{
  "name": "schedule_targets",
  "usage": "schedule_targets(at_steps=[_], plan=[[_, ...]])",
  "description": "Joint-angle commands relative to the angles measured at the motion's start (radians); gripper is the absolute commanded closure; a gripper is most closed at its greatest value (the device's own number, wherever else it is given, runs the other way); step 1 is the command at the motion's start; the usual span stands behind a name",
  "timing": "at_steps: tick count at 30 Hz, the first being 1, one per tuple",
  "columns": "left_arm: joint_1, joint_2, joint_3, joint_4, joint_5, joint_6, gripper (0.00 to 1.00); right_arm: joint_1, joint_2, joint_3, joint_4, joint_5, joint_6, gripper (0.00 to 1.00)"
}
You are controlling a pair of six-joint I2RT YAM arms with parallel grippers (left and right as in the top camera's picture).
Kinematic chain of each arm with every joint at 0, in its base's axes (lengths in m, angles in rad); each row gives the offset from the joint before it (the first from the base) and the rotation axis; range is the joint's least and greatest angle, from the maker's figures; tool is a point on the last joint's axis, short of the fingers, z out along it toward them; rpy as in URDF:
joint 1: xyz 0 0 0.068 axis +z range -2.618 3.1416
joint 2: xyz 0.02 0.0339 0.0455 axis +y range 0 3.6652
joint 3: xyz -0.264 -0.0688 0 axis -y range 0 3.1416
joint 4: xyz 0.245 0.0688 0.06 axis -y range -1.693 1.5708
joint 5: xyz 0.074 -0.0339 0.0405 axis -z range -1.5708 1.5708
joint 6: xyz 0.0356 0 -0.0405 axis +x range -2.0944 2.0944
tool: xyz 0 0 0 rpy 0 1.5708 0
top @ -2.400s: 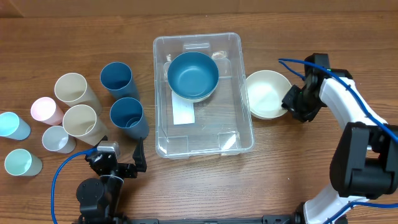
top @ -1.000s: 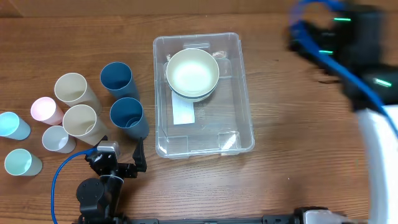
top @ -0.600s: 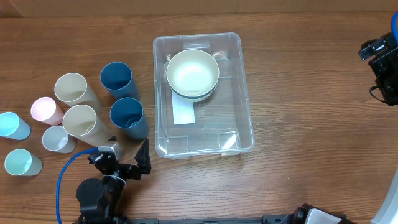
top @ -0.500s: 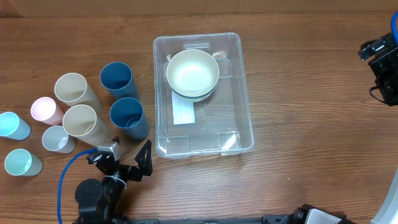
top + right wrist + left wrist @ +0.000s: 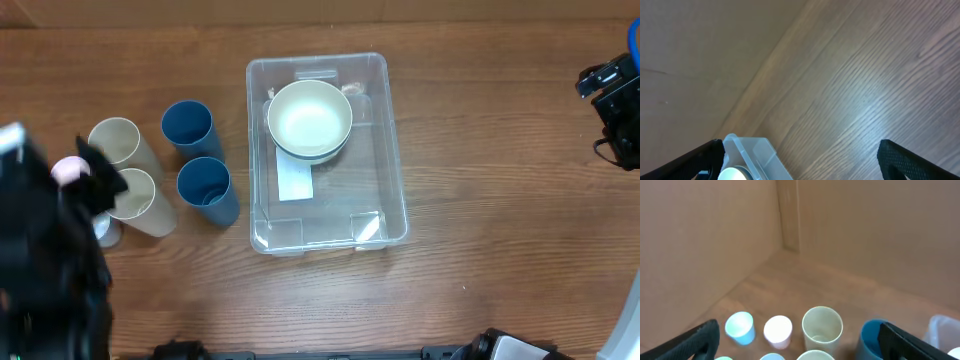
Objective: Pack container
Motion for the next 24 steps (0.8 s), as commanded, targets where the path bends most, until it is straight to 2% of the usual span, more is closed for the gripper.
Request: schedule_targets(at_steps=[1,3,5,7,9,11,13,17,22,24], plan=[[-0.001,0.187,0.132,-0.074,0.008,0.041,0.00,0.002,-0.003,0.006,0.005,-0.001,0.005,0.00],[0.001,0.224,0.132,-0.118,0.047,0.027,0.00,0.002,-0.003,0.006,0.005,-0.001,0.005,0.00],[0.047,0.268,0.132,-0.150,0.031,-0.049,0.00,0.002,-0.003,0.006,0.005,-0.001,0.005,0.00],[0.198,0.329,0.146,-0.179,0.105,-0.143,0.00,0.002,-0.003,0.006,0.005,-0.001,0.005,0.00],[0.422,0.396,0.177,-0.168,0.323,-0.182,0.00,0.002,-0.003,0.006,0.005,-0.001,0.004,0.00],[0.631,0.474,0.185,-0.141,0.463,-0.224,0.00,0.002,-0.003,0.006,0.005,-0.001,0.004,0.00],[0.755,0.569,0.185,-0.097,0.563,-0.226,0.00,0.002,-0.003,0.006,0.006,-0.001,0.005,0.00],[0.844,0.732,0.186,-0.018,0.512,-0.186,0.00,0.002,-0.003,0.006,0.005,-0.001,0.005,0.00],[0.858,0.924,0.185,0.032,0.499,-0.116,0.01,0.002,-0.003,0.006,0.004,-0.001,0.004,0.00],[0.859,0.989,0.185,0.047,0.498,-0.117,0.11,0.002,-0.003,0.006,0.004,-0.001,0.005,0.00]])
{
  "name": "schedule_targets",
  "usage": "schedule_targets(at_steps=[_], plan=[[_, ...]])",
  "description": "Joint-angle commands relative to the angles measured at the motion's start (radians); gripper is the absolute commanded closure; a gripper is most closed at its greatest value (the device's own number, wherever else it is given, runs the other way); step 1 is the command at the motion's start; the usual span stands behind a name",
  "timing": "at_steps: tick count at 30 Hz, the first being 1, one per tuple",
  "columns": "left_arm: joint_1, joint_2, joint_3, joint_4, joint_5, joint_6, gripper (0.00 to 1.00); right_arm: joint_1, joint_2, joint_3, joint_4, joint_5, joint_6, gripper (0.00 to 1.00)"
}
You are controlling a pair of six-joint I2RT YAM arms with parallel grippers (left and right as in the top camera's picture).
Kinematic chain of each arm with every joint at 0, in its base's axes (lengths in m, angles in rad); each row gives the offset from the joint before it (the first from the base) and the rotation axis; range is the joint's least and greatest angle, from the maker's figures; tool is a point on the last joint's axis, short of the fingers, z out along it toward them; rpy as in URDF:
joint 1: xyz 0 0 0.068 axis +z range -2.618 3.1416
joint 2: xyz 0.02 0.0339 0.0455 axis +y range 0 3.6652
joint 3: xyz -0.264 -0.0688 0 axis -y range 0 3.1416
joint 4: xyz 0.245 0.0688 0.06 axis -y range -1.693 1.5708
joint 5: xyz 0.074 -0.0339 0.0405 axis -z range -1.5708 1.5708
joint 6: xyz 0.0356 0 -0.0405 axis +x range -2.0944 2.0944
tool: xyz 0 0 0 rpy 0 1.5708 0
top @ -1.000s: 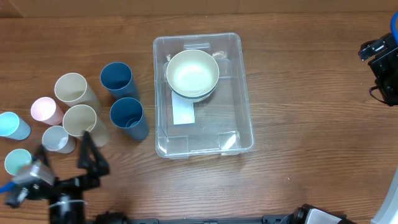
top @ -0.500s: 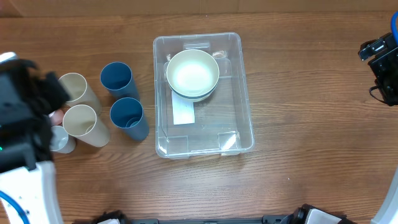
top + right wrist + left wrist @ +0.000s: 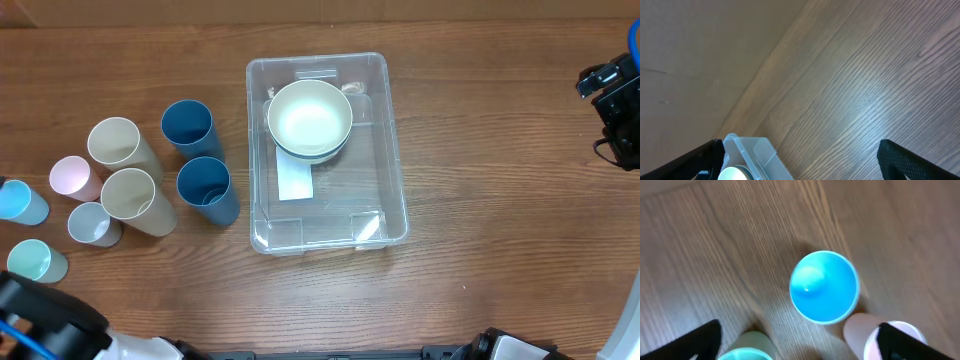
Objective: Pack container
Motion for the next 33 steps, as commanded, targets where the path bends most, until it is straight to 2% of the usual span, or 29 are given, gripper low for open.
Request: schedule_targets(at_steps=[1,5,8,12,13,14,15,16,17,20,25,28,31,33], plan=[[0.006,0.087,0.024,0.016,0.000,0.033,0.14,0.002,-0.003,0.006,0.004,0.001,0.004,0.00],[0.010,0.138,0.024,0.028,-0.075,0.034,0.17,0.002,-0.003,0.006,0.004,0.001,0.004,0.00],[0.010,0.199,0.024,0.053,-0.074,0.078,0.19,0.002,-0.003,0.006,0.004,0.001,0.004,0.00],[0.010,0.237,0.024,0.124,-0.070,0.078,0.32,0.002,-0.003,0.006,0.004,0.001,0.004,0.00],[0.008,0.241,0.024,0.143,-0.067,0.079,0.36,0.002,-0.003,0.006,0.004,0.001,0.004,0.00],[0.008,0.247,0.024,0.156,-0.066,0.079,0.48,0.002,-0.003,0.006,0.004,0.001,0.004,0.00],[0.008,0.250,0.024,0.170,-0.066,0.079,0.65,0.002,-0.003,0.006,0.004,0.001,0.004,0.00],[0.008,0.250,0.024,0.183,-0.066,0.079,0.74,0.002,-0.003,0.006,0.004,0.001,0.004,0.00],[0.008,0.250,0.024,0.192,-0.058,0.089,0.82,0.002,-0.003,0.006,0.004,0.001,0.004,0.00],[0.008,0.250,0.024,0.197,-0.034,0.120,0.96,0.002,-0.003,0.006,0.004,0.001,0.004,0.00],[0.008,0.247,0.025,0.198,0.067,0.119,0.96,0.002,-0.003,0.006,0.004,0.001,0.004,0.00],[0.008,0.202,0.050,0.137,0.091,0.119,0.96,0.002,-0.003,0.006,0.004,0.001,0.004,0.00],[0.004,0.090,0.056,0.130,0.167,0.069,0.96,0.002,-0.003,0.006,0.004,0.001,0.004,0.00],[-0.013,-0.027,0.056,0.131,0.138,0.044,0.96,0.002,-0.003,0.006,0.004,0.001,0.004,0.00]])
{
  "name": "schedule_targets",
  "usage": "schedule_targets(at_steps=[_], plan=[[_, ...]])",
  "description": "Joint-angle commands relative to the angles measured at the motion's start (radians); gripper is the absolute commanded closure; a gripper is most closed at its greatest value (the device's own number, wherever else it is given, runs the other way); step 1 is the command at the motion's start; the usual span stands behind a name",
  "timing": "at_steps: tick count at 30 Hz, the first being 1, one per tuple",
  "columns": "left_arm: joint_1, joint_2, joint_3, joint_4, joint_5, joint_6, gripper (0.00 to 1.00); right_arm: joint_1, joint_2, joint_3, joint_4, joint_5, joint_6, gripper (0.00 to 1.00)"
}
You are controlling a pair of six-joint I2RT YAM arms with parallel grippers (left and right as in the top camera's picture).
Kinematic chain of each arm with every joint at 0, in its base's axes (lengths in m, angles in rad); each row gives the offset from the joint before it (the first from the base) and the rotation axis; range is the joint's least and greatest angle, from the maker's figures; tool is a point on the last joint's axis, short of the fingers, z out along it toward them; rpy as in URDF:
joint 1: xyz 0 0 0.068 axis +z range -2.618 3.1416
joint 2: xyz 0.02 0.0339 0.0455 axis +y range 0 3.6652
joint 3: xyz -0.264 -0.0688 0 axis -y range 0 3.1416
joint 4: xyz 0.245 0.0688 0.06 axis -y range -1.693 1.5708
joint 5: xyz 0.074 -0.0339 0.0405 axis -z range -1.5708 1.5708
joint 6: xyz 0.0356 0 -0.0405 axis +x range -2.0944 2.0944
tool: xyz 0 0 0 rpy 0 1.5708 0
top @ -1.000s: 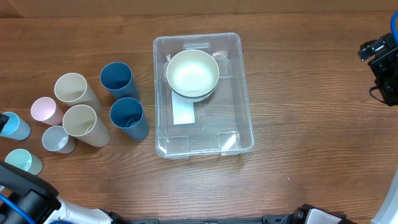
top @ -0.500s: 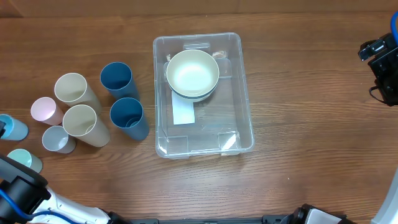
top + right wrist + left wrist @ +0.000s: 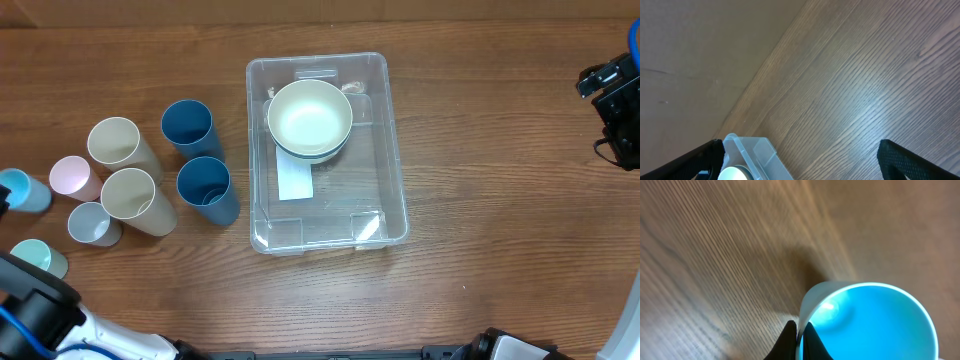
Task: Pack container
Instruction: 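Carry the light-blue cup with the left gripper into the bin's back-right corner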
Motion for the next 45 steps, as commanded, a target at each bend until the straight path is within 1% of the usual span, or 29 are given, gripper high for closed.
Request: schedule_targets(at_steps=[1,2,4,6,7,9,12,14,15,16,17,19,23,30,34,35,39,41,42,43,44,45], plan=[[-0.024,-0.239,0.040,0.007,0.027,-0.060,0.96,0.002,-0.003,0.006,0.005,0.001,0.004,0.00],[-0.048,-0.317,0.040,-0.001,0.039,-0.085,0.96,0.002,-0.003,0.006,0.005,0.001,0.004,0.00],[-0.123,-0.446,0.040,-0.039,0.086,-0.090,0.96,0.002,-0.003,0.006,0.005,0.001,0.004,0.00],[-0.274,-0.566,0.040,-0.067,0.088,-0.081,0.96,0.002,-0.003,0.006,0.005,0.001,0.004,0.00],[-0.392,-0.620,0.040,-0.076,0.087,-0.056,0.96,0.002,-0.003,0.006,0.005,0.001,0.004,0.00],[-0.639,-0.660,0.040,-0.079,0.104,-0.005,0.96,0.002,-0.003,0.006,0.005,0.001,0.004,0.00],[-0.951,-0.619,0.040,-0.076,0.100,0.083,0.96,0.002,-0.003,0.006,0.005,0.001,0.004,0.00],[-1.133,-0.532,0.040,-0.076,0.101,0.138,0.96,0.002,-0.003,0.006,0.005,0.001,0.004,0.00],[-1.181,-0.499,0.040,-0.076,0.102,0.148,0.96,0.002,-0.003,0.006,0.005,0.001,0.004,0.00],[-1.259,-0.434,0.040,-0.076,0.101,0.172,0.96,0.002,-0.003,0.006,0.005,0.001,0.004,0.00],[-1.300,-0.393,0.040,-0.073,0.101,0.182,0.96,0.002,-0.003,0.006,0.005,0.001,0.004,0.00],[-1.389,-0.279,0.040,-0.009,0.093,0.181,0.96,0.002,-0.003,0.006,0.005,0.001,0.004,0.00],[-1.462,-0.169,0.040,0.174,-0.084,0.180,0.96,0.002,-0.003,0.006,0.005,0.002,0.004,0.00],[-1.448,-0.043,0.040,0.428,-0.191,0.181,0.96,0.002,-0.003,0.006,0.005,0.001,0.004,0.00],[-1.445,0.046,0.040,0.544,-0.259,0.175,0.96,0.002,-0.003,0.006,0.005,0.001,0.004,0.00],[-1.445,0.060,0.040,0.555,-0.271,0.172,0.96,0.002,-0.003,0.006,0.005,0.001,0.004,0.00],[-1.432,0.098,0.040,0.567,-0.285,0.098,0.95,0.002,-0.003,0.006,0.005,0.002,0.004,0.00],[-1.433,0.091,0.043,0.568,-0.280,0.097,0.74,0.002,-0.003,0.006,0.005,0.001,0.004,0.00],[-1.433,0.073,0.055,0.553,-0.281,0.093,0.47,0.002,-0.003,0.006,0.005,0.001,0.004,0.00],[-1.433,0.054,0.064,0.544,-0.281,0.094,0.37,0.002,-0.003,0.006,0.005,0.001,0.004,0.00],[-1.433,0.034,0.070,0.535,-0.281,0.094,0.32,0.002,-0.003,0.006,0.005,0.001,0.004,0.00],[-1.433,0.011,0.077,0.520,-0.281,0.094,0.31,0.002,-0.003,0.006,0.005,0.001,0.004,0.00]])
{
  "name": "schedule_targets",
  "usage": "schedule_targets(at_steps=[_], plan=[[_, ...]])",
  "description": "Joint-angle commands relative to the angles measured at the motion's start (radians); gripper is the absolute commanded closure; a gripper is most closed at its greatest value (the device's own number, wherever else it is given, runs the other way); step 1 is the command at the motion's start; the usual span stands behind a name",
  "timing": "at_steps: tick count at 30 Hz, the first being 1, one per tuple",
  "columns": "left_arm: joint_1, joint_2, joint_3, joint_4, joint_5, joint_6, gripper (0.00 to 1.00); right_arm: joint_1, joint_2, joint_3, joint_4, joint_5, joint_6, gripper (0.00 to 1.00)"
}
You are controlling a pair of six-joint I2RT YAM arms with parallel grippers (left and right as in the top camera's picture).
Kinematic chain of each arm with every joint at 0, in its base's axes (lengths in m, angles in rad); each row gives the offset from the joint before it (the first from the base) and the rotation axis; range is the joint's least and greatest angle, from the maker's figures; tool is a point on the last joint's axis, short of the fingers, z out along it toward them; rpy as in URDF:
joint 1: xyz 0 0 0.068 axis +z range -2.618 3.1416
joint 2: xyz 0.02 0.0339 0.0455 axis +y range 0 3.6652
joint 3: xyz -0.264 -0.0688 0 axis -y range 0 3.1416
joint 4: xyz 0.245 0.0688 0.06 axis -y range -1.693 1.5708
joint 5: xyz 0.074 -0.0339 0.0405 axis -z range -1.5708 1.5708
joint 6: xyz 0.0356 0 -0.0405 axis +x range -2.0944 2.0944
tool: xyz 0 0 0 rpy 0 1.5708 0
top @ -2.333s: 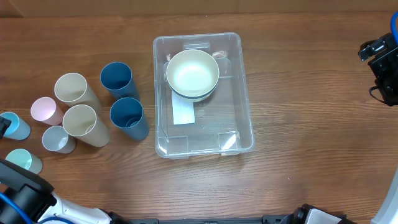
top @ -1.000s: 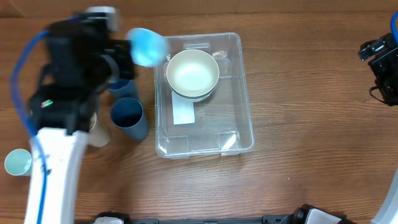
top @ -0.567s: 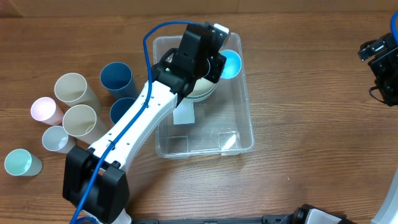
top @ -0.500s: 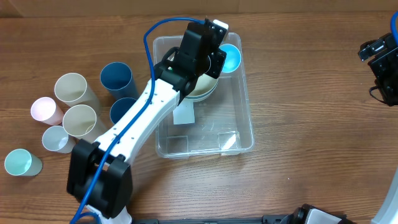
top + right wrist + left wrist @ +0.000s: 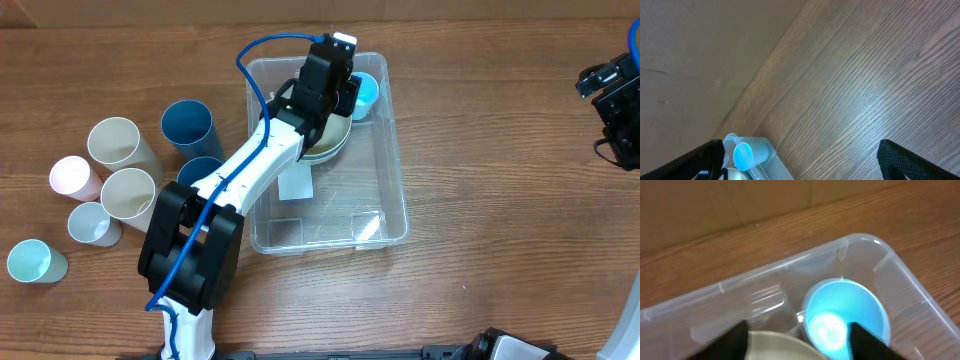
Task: Pack container
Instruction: 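Carry the light-blue cup with the left gripper into the bin's back-right corner, then grasp the pink cup with the left gripper and place it on the light-blue cup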
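A clear plastic container (image 5: 396, 205) stands mid-table with cream bowls (image 5: 322, 142) stacked at its far end. A light blue cup (image 5: 366, 92) sits tilted in its far right corner, beside the bowls. My left gripper (image 5: 345, 82) hangs over that corner, jaws wide apart, with the cup (image 5: 845, 317) below and between the fingers (image 5: 735, 340). The right wrist view shows the cup (image 5: 742, 155) leaning inside the container wall (image 5: 767, 150). My right gripper (image 5: 610, 95) is open at the far right edge, holding nothing.
Left of the container stand two cream cups (image 5: 117, 142) (image 5: 131, 196), two dark blue cups (image 5: 187, 125) (image 5: 203, 172), a pink cup (image 5: 70, 176), a grey cup (image 5: 90, 223) and a teal cup (image 5: 29, 261). A cardboard wall (image 5: 740, 200) backs the table.
My left gripper was shut on the light blue cup's rim at the table's left edge. The cup now lies in the container's far right corner and the gripper is open over it.
My left gripper was open above the cups at the left. Then it hung open over the light blue cup, then shut on its rim. Now that cup is in the container beside the bowls, released. The right arm has stayed still.
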Motion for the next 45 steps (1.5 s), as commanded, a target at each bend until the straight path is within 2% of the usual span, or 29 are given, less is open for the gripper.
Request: schedule_targets(at_steps=[1,2,4,6,8,10,11,13,14,15,17,19,23,29,31,36,41,43,45], plan=[[0.005,-0.108,0.056,-0.043,-0.013,-0.012,0.30,0.002,-0.003,0.006,0.005,0.001,0.004,0.00],[0.006,-0.154,0.072,-0.094,-0.013,-0.011,0.24,0.002,-0.003,0.006,0.005,0.001,0.004,0.00],[0.011,-0.247,0.115,-0.242,-0.035,-0.010,0.00,0.002,-0.003,0.006,0.005,0.001,0.004,0.00],[0.034,-0.361,0.166,-0.454,-0.150,-0.035,0.00,0.002,-0.003,0.006,0.005,0.001,0.004,0.00],[0.081,-0.472,0.193,-0.645,-0.296,-0.137,0.00,0.002,-0.003,0.006,0.005,0.001,0.004,0.00],[0.160,-0.566,0.194,-0.785,-0.328,-0.208,0.00,0.002,-0.003,0.006,0.005,0.001,0.004,0.00],[0.296,-0.661,0.194,-0.901,-0.327,-0.247,0.00,0.002,-0.003,0.006,0.005,0.001,0.004,0.00],[0.452,-0.725,0.193,-0.986,-0.296,-0.286,0.00,0.002,-0.003,0.006,0.005,0.001,0.004,0.00],[0.604,-0.755,0.193,-1.032,-0.213,-0.285,0.00,0.002,-0.003,0.006,0.005,0.001,0.004,0.00],[0.867,-0.755,0.189,-1.078,0.001,-0.249,0.00,0.002,-0.003,0.006,0.005,0.001,0.004,0.00],[1.045,-0.708,0.171,-1.088,0.140,-0.239,0.00,0.002,-0.003,0.006,0.005,0.001,0.004,0.00],[1.137,-0.618,0.163,-1.088,0.131,-0.241,0.00,0.002,-0.003,0.006,0.005,0.001,0.004,0.00],[1.227,-0.361,0.163,-1.082,0.091,-0.281,0.00,0.002,-0.003,0.006,0.005,0.001,0.004,0.00],[1.240,-0.127,0.163,-1.051,0.090,-0.201,0.01,0.002,-0.003,0.006,0.005,0.001,0.004,0.00],[1.240,-0.086,0.163,-1.003,0.091,-0.144,0.10,0.002,-0.003,0.006,0.005,0.001,0.004,0.00],[1.228,0.053,0.163,-0.935,0.136,-0.100,0.33,0.002,-0.003,0.006,0.005,0.001,0.004,0.00],[1.227,0.103,0.163,-0.875,0.144,-0.081,0.41,0.002,-0.003,0.006,0.005,0.001,0.004,0.00],[1.227,0.103,0.163,-0.856,0.144,-0.081,0.60,0.002,-0.003,0.006,0.005,0.001,0.004,0.00],[1.226,0.102,0.166,-0.838,0.148,-0.074,0.96,0.002,-0.003,0.006,0.005,0.001,0.004,0.00]])
